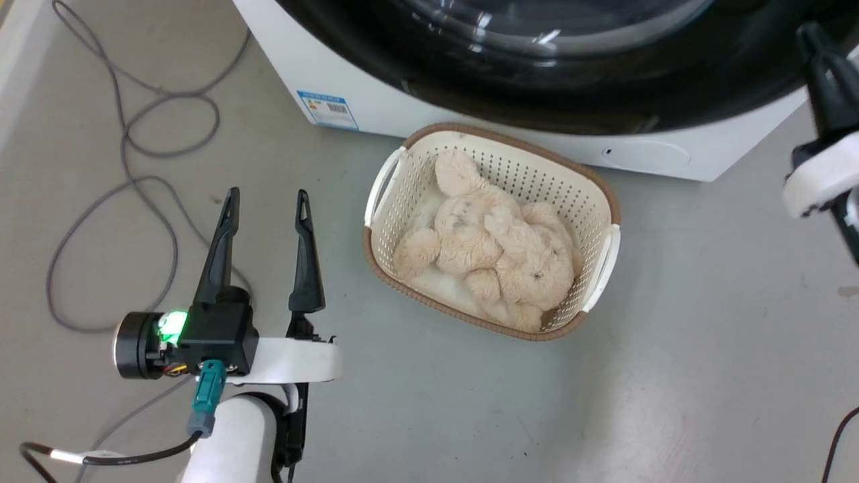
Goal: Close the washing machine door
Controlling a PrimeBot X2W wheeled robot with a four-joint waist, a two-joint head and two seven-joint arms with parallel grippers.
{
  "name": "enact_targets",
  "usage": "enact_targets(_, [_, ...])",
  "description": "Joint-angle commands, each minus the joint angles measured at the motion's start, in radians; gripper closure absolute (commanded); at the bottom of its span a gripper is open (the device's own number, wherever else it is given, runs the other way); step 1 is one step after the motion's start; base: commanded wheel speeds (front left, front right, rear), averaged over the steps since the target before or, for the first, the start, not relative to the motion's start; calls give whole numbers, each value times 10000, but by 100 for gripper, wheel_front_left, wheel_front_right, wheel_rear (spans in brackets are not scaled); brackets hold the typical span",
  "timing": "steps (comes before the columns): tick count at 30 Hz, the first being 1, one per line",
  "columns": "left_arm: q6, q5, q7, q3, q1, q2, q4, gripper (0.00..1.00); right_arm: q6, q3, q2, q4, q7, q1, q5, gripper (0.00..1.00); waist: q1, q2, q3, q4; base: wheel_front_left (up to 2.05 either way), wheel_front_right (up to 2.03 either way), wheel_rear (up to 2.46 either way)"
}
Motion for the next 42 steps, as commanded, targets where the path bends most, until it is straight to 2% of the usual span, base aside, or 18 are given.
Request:
enact_targets(1, [6, -74, -43, 4, -147, -3, -20, 0, -17, -27, -122, 161, -34, -249, -32, 100, -2, 0, 58, 36, 0, 0, 0])
enact_targets(9, [60, -82, -43, 22, -220, -29, -66, 0, -17, -350, -192, 1051, -34, -1072, -213, 100, -2, 0, 228, 118, 0, 0, 0])
enact_targets(17, [111, -56, -44, 137, -99, -40, 50, 0, -17, -671, 223, 997, -34, -754, -271, 100, -2, 0, -139, -70, 0, 0, 0])
enact_targets(21, [94, -35, -44, 270, 45, 14, 175, 0, -17, -1019, 470, -112, -34, -126, -57, 100, -2, 0, -578, -275, 0, 0, 0])
enact_targets(25, [92, 4, -44, 406, 253, 128, 265, 0, -17, -1498, 760, -1998, -34, 709, -73, 100, -2, 0, -1095, -519, 0, 0, 0])
enact_targets(32, [183, 52, -44, 584, 759, 254, 402, 0, -17, -2259, 1801, -4804, -34, 2164, 94, 100, -2, 0, -1979, -916, 0, 0, 0])
enact_targets(36, [191, 66, -44, 586, 1129, 294, 462, 0, -17, -2343, 2323, -5430, -34, 3111, 503, 100, -2, 0, -2430, -1098, 0, 0, 0])
enact_targets(42, [236, 83, -44, 566, 1669, 319, 569, 0, -17, -2005, 2680, -5585, -34, 4538, 649, 100, -2, 0, -3080, -1292, 0, 0, 0])
